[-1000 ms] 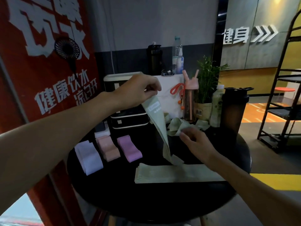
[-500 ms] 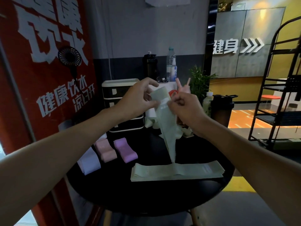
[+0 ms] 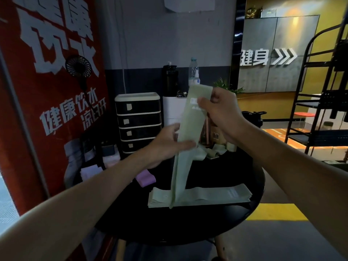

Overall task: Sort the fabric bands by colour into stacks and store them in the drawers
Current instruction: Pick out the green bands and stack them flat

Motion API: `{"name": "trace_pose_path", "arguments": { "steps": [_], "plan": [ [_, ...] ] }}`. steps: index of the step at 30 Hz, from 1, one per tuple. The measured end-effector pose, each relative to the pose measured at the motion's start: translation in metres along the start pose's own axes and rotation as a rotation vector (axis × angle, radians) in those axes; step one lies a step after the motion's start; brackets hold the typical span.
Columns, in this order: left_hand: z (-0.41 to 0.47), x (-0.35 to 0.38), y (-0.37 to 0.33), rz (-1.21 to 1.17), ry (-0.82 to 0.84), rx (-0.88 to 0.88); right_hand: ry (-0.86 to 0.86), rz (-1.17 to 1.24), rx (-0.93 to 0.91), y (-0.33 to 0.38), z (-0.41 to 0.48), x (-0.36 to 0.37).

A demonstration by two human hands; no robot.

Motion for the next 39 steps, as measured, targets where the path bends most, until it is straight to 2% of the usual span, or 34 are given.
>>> {"name": "trace_pose_path", "arguments": {
  "steps": [4,9,15,21,25,30,39],
  "plan": [
    [-0.012,0.009,0.031,-0.148,0.118,-0.071,-0.080,-0.017,0.056,-0.010,-0.002,-0.020],
    [-0.021,-0.001,0.044,-0.225,0.125,-0.139,-0.122,-0.143,0.179,-0.045,-0.013,-0.040],
    [-0.033,-0.022,0.066,-0.105,0.117,-0.306,-0.122,-0.116,0.277,-0.102,-0.040,-0.054],
    [-0.052,-0.044,0.088,0.049,0.245,-0.462,-0.125,-0.254,0.336,-0.159,-0.072,-0.070],
    [-0.053,-0.064,0.105,0.107,0.110,-0.478,-0.140,-0.310,0.393,-0.193,-0.093,-0.084],
    [-0.043,-0.083,0.116,0.191,-0.160,-0.359,-0.063,-0.331,0.439,-0.213,-0.110,-0.087],
    [-0.036,-0.084,0.134,0.459,-0.184,-0.203,-0.032,-0.451,0.438,-0.244,-0.119,-0.084]
  ]
}}
Point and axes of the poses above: each hand's wrist, its own z-axis towards the middle knuckle, its own x-axis out of the palm, y = z × x, the point moved 8 cm from there along z, towards the middle knuckle, and after that the axes turned 8 degrees about -z, right-handed, at the moved point
